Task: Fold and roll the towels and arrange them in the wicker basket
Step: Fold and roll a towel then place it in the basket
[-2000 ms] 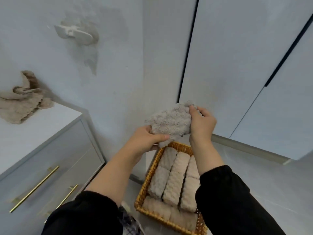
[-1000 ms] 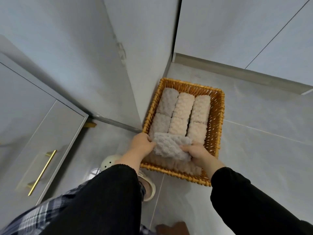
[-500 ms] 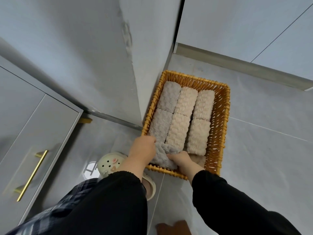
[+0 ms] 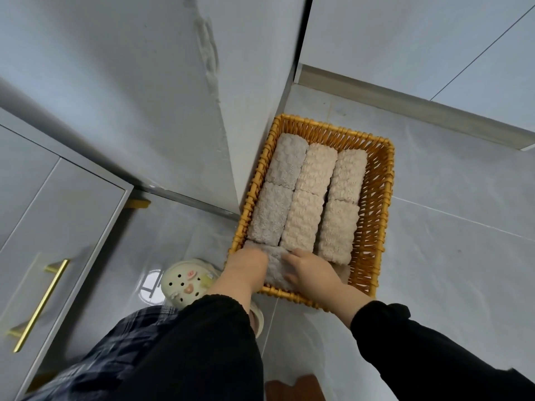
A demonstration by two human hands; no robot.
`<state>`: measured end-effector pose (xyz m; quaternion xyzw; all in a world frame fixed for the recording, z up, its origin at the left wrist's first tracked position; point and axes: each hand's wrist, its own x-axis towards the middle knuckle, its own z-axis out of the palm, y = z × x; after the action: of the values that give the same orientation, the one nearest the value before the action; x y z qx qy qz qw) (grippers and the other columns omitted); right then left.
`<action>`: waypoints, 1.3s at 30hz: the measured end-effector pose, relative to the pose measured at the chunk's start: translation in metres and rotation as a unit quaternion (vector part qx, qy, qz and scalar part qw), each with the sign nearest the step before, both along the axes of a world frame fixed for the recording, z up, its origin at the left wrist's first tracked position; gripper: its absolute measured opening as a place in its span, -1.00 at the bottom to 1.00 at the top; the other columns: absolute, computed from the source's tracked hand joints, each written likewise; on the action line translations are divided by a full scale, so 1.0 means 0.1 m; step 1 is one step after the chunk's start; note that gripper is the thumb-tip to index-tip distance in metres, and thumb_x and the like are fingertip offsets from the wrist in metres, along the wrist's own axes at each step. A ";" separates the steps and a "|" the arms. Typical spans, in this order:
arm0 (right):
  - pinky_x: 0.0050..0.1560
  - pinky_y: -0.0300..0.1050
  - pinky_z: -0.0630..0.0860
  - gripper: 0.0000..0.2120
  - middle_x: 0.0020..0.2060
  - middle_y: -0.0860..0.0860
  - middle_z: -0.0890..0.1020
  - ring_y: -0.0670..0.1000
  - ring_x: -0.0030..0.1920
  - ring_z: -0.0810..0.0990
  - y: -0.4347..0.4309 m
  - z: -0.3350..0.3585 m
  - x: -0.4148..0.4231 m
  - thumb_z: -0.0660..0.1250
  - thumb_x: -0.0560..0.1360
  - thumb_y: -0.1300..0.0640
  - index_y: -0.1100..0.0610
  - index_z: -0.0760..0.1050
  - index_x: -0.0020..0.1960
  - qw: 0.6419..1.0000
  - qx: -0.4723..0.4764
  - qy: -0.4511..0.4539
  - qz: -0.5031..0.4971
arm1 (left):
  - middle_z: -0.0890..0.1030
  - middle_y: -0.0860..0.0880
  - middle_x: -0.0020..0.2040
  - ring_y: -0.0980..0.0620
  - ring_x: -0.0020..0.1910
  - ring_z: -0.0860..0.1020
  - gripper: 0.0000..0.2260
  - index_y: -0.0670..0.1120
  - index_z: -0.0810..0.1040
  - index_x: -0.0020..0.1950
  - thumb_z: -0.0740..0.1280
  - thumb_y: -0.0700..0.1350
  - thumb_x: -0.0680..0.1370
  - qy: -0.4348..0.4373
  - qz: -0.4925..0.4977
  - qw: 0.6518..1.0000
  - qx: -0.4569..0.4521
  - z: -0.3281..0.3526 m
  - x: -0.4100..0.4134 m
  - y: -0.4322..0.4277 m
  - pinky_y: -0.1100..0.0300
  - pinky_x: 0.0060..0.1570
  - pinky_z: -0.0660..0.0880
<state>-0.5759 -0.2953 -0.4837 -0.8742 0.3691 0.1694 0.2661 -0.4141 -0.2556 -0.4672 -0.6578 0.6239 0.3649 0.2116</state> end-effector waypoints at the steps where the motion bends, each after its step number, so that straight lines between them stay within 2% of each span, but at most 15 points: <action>1: 0.05 0.03 0.51 -0.55 0.17 0.08 0.51 0.13 0.13 0.52 0.00 -0.03 0.01 0.23 0.57 -0.02 0.10 0.34 0.41 1.000 0.017 0.012 -0.008 | 0.52 -0.12 0.18 -0.09 0.13 0.51 -0.73 -0.14 0.52 0.19 0.25 -0.27 0.51 -0.009 0.005 1.000 0.008 0.00 -0.01 0.00 0.09 0.03 0.51; 3: 0.07 0.02 0.50 -0.55 0.20 0.10 0.50 0.16 0.13 0.53 -0.01 -0.09 0.03 0.17 0.60 -0.03 0.11 0.31 0.43 0.998 0.050 0.037 -0.021 | 0.47 -0.13 0.26 -0.08 0.22 0.46 -0.68 -0.16 0.45 0.28 0.25 -0.25 0.52 -0.024 0.014 0.999 0.016 -0.02 -0.04 0.01 0.10 0.06 0.46; 5: 0.10 0.03 0.49 -0.55 0.23 0.13 0.48 0.18 0.15 0.53 -0.02 -0.12 0.05 0.14 0.61 -0.03 0.13 0.27 0.44 0.994 0.083 0.058 -0.028 | 0.38 -0.12 0.35 -0.08 0.32 0.37 -0.60 -0.17 0.36 0.39 0.25 -0.23 0.54 -0.023 0.010 0.999 0.019 -0.03 -0.05 0.01 0.08 0.18 0.42; 7: 0.10 0.03 0.49 -0.54 0.23 0.13 0.48 0.19 0.16 0.52 -0.04 -0.11 0.08 0.13 0.61 -0.04 0.13 0.25 0.44 0.993 0.095 0.069 -0.029 | 0.37 -0.11 0.36 -0.08 0.34 0.35 -0.58 -0.16 0.35 0.40 0.25 -0.22 0.54 -0.021 0.007 1.000 0.023 -0.03 -0.04 0.01 0.07 0.22 0.41; 10: -0.02 -0.01 0.47 -0.58 0.15 0.12 0.52 0.17 0.09 0.55 -0.06 -0.02 0.07 0.14 0.59 -0.07 0.13 0.32 0.37 0.996 0.058 0.069 -0.007 | 0.49 -0.11 0.25 -0.07 0.20 0.48 -0.68 -0.14 0.46 0.30 0.23 -0.24 0.54 0.004 0.039 0.999 0.021 0.01 -0.02 -0.01 0.11 0.12 0.47; 13: -0.16 -0.07 0.40 -0.70 0.00 0.08 0.56 0.13 -0.03 0.57 -0.07 0.10 -0.01 0.15 0.58 -0.07 0.14 0.42 0.14 0.999 0.004 0.032 0.000 | 0.54 -0.11 0.18 -0.08 0.12 0.52 -0.73 -0.11 0.49 0.24 0.18 -0.21 0.56 0.049 0.094 0.994 0.015 0.08 0.03 -0.07 0.11 0.07 0.48; 16: -0.17 -0.06 0.46 -0.73 -0.07 0.03 0.55 0.06 -0.09 0.56 -0.06 0.20 -0.10 0.15 0.58 -0.05 0.13 0.46 0.07 0.998 -0.035 -0.029 -0.048 | 0.52 -0.10 0.24 -0.09 0.18 0.50 -0.69 -0.05 0.46 0.31 0.17 -0.17 0.58 0.089 0.152 0.984 0.000 0.19 0.06 -0.16 0.11 0.12 0.46; 19: -0.20 -0.07 0.50 -0.74 -0.10 0.00 0.55 0.02 -0.15 0.54 -0.09 0.30 -0.15 0.16 0.58 -0.03 0.13 0.50 0.03 0.989 -0.080 -0.070 -0.103 | 0.43 -0.10 0.39 -0.09 0.34 0.41 -0.62 -0.04 0.37 0.44 0.18 -0.15 0.60 0.104 0.186 0.977 -0.021 0.39 0.05 -0.24 0.11 0.30 0.37; 22: -0.20 -0.13 0.46 -0.74 -0.03 0.01 0.56 0.01 -0.11 0.53 -0.18 0.42 -0.14 0.18 0.57 0.00 0.14 0.52 0.10 0.980 -0.095 -0.095 -0.149 | 0.38 -0.10 0.44 -0.08 0.39 0.36 -0.61 -0.05 0.33 0.46 0.15 -0.19 0.62 0.125 0.200 0.970 -0.050 0.64 0.01 -0.33 0.13 0.32 0.33; 26: -0.18 -0.17 0.34 -0.71 0.01 0.05 0.55 0.03 -0.02 0.52 -0.34 0.69 -0.10 0.20 0.57 0.02 0.16 0.50 0.18 0.966 -0.110 -0.126 -0.195 | 0.40 -0.11 0.41 -0.07 0.35 0.40 -0.63 -0.07 0.36 0.44 0.13 -0.18 0.62 0.159 0.226 0.955 -0.108 1.10 -0.07 -0.48 0.15 0.27 0.34; 29: -0.10 -0.16 0.38 -0.68 0.09 0.06 0.55 0.04 0.06 0.51 -0.42 0.97 -0.07 0.21 0.58 0.02 0.17 0.47 0.25 0.958 -0.123 -0.150 -0.210 | 0.42 -0.08 0.40 -0.05 0.33 0.41 -0.63 -0.06 0.37 0.43 0.14 -0.16 0.62 0.170 0.235 0.944 -0.156 1.40 -0.13 -0.52 0.14 0.24 0.36; 34: 0.05 -0.15 0.45 -0.66 0.20 0.05 0.53 0.02 0.17 0.49 -0.46 1.59 0.03 0.21 0.58 0.04 0.15 0.44 0.30 0.944 -0.165 -0.204 -0.199 | 0.44 -0.07 0.38 -0.04 0.33 0.41 -0.64 -0.06 0.38 0.43 0.17 -0.14 0.61 0.168 0.248 0.931 -0.206 1.91 -0.12 -0.39 0.12 0.30 0.36; 39: 0.14 -0.18 0.40 -0.65 0.22 0.04 0.53 0.00 0.23 0.47 -0.37 2.17 0.26 0.20 0.58 0.05 0.14 0.43 0.33 0.927 -0.192 -0.273 -0.171 | 0.43 -0.03 0.40 0.01 0.34 0.40 -0.64 -0.06 0.39 0.42 0.20 -0.14 0.61 0.173 0.251 0.913 -0.271 2.47 0.10 -0.10 0.25 0.22 0.29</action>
<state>-0.5501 -0.3324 -0.2665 -0.8446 0.4516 -0.1983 0.2082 -0.4041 -0.2652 -0.2201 -0.7516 0.5401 0.3308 -0.1846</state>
